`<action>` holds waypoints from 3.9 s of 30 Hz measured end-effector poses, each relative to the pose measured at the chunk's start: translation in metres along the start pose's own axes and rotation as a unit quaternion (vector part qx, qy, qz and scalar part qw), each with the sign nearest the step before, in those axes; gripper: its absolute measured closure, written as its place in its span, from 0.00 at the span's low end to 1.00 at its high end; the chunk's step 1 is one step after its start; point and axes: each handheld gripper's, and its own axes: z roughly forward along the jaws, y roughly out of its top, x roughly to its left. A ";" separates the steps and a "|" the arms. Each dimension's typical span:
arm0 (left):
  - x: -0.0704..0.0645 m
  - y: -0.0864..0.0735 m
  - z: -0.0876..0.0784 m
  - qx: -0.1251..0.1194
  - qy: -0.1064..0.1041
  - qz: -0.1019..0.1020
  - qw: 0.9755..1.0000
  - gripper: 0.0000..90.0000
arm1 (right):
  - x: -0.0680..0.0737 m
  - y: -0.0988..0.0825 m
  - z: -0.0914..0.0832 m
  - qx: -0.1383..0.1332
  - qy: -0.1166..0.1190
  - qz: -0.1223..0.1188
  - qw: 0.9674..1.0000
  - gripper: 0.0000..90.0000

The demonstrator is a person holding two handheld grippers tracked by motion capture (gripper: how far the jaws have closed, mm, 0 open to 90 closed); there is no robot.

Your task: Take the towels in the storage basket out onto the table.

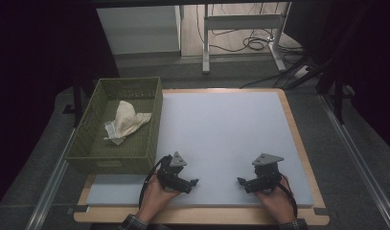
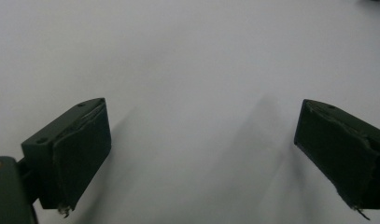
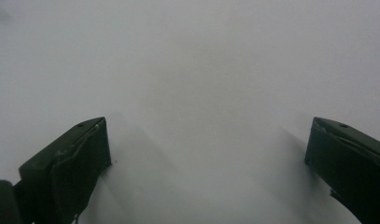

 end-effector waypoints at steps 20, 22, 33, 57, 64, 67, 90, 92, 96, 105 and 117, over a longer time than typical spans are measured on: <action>-0.009 0.032 0.003 0.010 -0.015 0.027 0.999 0.03 | 0.000 0.000 0.000 0.000 0.000 -0.001 1.000 0.00; -0.009 0.035 0.002 0.012 -0.016 0.030 0.999 0.03 | 0.000 0.000 0.000 0.000 0.000 -0.001 1.000 0.00; -0.009 0.054 -0.002 0.014 -0.027 0.034 0.999 0.02 | 0.000 0.000 0.000 0.000 -0.001 -0.001 1.000 0.00; 0.003 0.100 -0.018 0.010 -0.049 0.030 0.998 0.02 | 0.000 0.000 0.000 0.001 0.000 -0.002 1.000 0.00; 0.015 0.114 -0.025 0.014 -0.039 0.038 0.998 0.03 | 0.000 0.000 0.000 0.000 -0.001 -0.002 1.000 0.00; 0.019 0.119 -0.029 0.013 -0.034 0.043 0.998 0.03 | 0.000 0.000 0.000 -0.001 -0.001 -0.003 1.000 0.00; 0.086 0.138 -0.065 0.015 0.019 0.010 1.000 0.03 | 0.000 0.000 0.000 -0.001 -0.001 -0.003 1.000 0.00; 0.090 0.137 -0.067 0.015 0.022 0.004 1.000 0.03 | 0.000 0.000 0.000 -0.001 -0.001 -0.003 1.000 0.00; 0.105 0.131 -0.074 0.014 0.038 -0.010 0.999 0.03 | 0.000 0.000 0.000 -0.001 -0.001 -0.003 1.000 0.00; 0.129 0.118 -0.090 0.013 0.060 -0.032 0.998 0.03 | 0.000 0.000 0.000 -0.001 -0.001 -0.003 1.000 0.00; 0.162 0.096 -0.107 0.009 0.091 -0.072 0.993 0.03 | 0.000 0.000 0.000 -0.001 -0.001 -0.003 1.000 0.00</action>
